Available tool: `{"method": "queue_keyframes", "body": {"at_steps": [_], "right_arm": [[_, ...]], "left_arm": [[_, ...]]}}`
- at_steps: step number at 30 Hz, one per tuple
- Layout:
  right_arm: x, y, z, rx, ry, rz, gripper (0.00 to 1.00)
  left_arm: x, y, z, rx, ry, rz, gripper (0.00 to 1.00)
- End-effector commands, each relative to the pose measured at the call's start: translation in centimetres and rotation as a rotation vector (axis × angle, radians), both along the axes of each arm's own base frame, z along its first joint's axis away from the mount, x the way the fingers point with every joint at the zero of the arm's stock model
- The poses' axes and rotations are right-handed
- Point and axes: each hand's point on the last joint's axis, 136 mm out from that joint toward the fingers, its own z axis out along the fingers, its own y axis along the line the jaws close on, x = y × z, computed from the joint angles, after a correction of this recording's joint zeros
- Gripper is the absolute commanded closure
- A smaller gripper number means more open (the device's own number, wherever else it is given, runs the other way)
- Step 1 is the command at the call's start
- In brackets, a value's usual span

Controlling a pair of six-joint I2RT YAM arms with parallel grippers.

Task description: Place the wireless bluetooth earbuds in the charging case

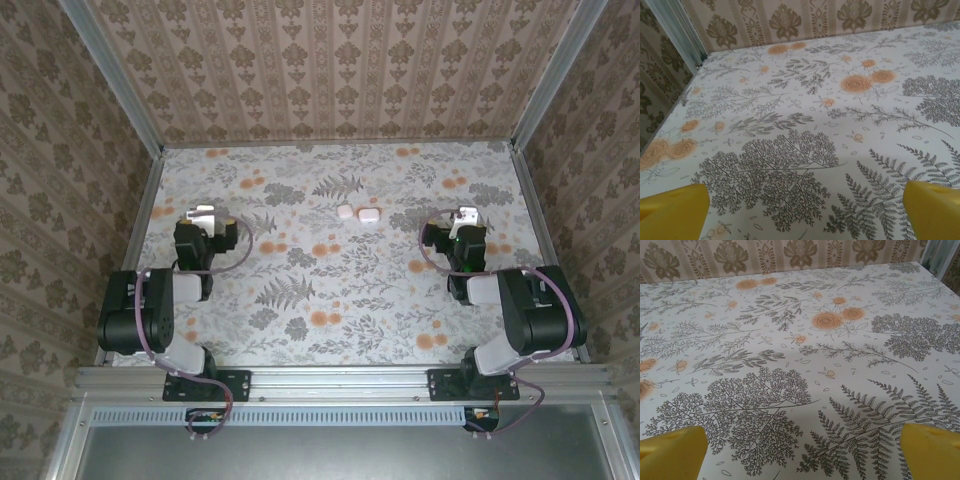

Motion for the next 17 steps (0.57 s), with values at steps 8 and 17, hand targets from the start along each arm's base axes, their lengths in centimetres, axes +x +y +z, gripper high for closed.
{"method": "queue_keyframes", "body": {"at_steps": [8,17], "right_arm": [[0.57,-0.35,0.76,-0.025,-0.017,-0.021,0.00],[0.75,0.20,0.77,-0.030,-0.012,0.010,0.00]], "left_arm": [[-0.07,-0.01,-0.47,-0.022,0.024,0.006,0.00],[-0.06,-0.01,-0.48,-0.020,0.024,0.005,0.00]]}}
